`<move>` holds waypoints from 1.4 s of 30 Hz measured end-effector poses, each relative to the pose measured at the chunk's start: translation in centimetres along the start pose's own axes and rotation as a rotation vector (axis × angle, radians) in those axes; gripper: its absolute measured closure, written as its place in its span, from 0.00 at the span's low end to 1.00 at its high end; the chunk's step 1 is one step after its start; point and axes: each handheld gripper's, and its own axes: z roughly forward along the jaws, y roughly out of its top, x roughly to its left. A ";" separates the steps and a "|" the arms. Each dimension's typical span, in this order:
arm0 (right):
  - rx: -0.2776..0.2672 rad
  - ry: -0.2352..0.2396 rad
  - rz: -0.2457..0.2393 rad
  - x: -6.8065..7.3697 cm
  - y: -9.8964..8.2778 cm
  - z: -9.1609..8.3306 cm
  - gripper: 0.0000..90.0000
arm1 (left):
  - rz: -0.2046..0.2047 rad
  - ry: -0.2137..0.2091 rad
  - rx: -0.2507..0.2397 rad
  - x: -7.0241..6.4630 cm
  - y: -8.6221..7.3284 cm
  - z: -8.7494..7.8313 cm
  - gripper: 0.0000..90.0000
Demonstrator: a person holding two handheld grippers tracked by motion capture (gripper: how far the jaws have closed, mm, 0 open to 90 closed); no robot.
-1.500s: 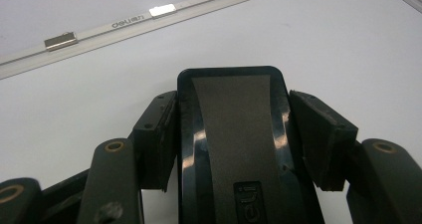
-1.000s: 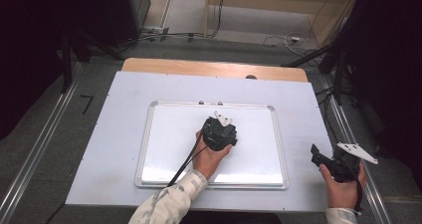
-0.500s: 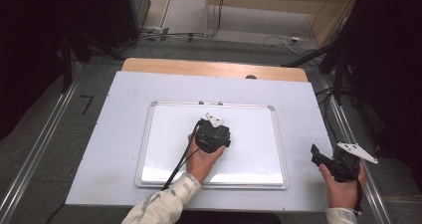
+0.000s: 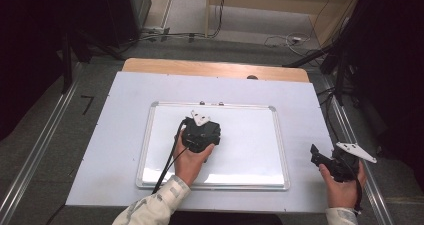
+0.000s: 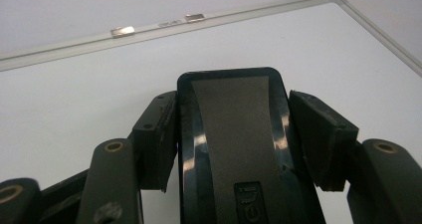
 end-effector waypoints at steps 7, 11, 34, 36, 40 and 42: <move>-0.004 -0.001 0.002 0.1 0.0 -0.1 0.21 | -0.020 0.015 -0.015 1.0 0.0 -1.5 0.44; -0.003 -0.002 0.002 0.0 0.0 -0.1 0.21 | -0.027 0.028 -0.017 1.6 0.0 -2.1 0.44; -0.005 -0.012 0.004 0.2 0.0 -0.2 0.20 | -0.145 0.198 -0.007 8.1 -3.7 -6.4 0.44; -0.007 -0.014 0.005 0.2 0.0 -0.2 0.20 | -0.156 0.219 -0.003 8.2 -4.1 -6.6 0.44; -0.007 -0.013 0.003 0.2 0.0 -0.2 0.20 | -0.170 0.244 -0.002 8.5 -5.0 -7.1 0.44; -0.006 -0.011 0.004 0.3 0.1 -0.2 0.20 | -0.173 0.257 0.000 8.6 -5.6 -7.2 0.44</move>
